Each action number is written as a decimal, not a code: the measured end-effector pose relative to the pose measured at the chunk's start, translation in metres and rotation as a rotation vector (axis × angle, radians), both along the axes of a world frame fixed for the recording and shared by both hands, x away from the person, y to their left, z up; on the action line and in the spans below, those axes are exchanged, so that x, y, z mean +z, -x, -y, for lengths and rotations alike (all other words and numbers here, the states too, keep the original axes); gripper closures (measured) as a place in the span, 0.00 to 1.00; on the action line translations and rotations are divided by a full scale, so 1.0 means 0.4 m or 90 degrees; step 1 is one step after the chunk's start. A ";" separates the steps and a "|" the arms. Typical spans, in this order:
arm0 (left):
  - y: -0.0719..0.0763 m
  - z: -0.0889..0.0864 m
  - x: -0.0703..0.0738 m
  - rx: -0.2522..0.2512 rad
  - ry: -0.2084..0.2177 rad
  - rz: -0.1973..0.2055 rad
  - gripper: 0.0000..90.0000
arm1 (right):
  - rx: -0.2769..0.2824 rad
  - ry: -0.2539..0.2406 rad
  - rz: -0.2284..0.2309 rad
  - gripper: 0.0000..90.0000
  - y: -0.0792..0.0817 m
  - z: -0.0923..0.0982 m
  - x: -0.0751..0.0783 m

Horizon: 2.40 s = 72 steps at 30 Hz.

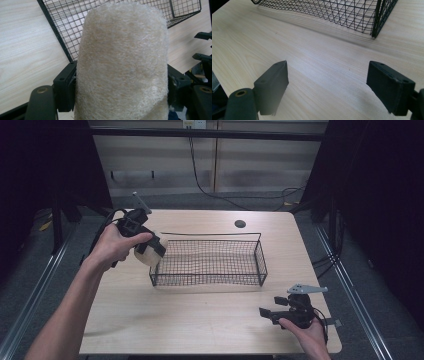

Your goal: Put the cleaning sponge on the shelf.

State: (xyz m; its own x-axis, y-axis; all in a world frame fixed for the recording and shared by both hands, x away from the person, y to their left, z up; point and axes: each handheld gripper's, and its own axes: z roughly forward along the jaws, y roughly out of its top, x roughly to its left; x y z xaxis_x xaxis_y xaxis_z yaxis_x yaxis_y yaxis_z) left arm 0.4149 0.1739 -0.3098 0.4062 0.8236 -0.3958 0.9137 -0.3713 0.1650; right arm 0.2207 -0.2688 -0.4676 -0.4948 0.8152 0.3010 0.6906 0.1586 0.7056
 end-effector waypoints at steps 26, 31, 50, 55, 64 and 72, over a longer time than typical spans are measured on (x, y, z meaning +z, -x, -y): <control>-0.065 0.091 -0.060 0.055 -0.078 -0.011 0.31 | 0.001 -0.001 -0.005 0.19 -0.002 0.000 -0.002; -0.066 0.110 -0.078 0.060 -0.089 -0.018 0.31 | 0.001 -0.002 -0.004 0.19 -0.001 0.000 -0.002; -0.070 0.155 -0.147 0.097 -0.125 -0.025 0.31 | 0.006 0.001 -0.004 0.19 -0.002 -0.002 -0.002; -0.073 0.143 -0.166 0.110 -0.125 -0.033 0.31 | 0.007 0.003 -0.004 0.19 -0.002 -0.002 -0.003; -0.072 0.149 -0.188 0.125 -0.147 -0.031 0.31 | 0.008 0.003 -0.007 0.19 -0.002 -0.005 -0.003; -0.076 0.157 -0.213 0.144 -0.176 -0.029 0.31 | 0.010 0.002 -0.007 0.19 -0.002 -0.005 -0.002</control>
State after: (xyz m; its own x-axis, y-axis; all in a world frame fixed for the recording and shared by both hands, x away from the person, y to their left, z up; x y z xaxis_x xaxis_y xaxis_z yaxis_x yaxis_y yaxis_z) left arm 0.4455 0.1112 -0.3949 0.1885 0.9690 -0.1596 0.9820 -0.1838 0.0440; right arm 0.2214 -0.2668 -0.4684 -0.5045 0.8083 0.3034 0.6954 0.1721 0.6977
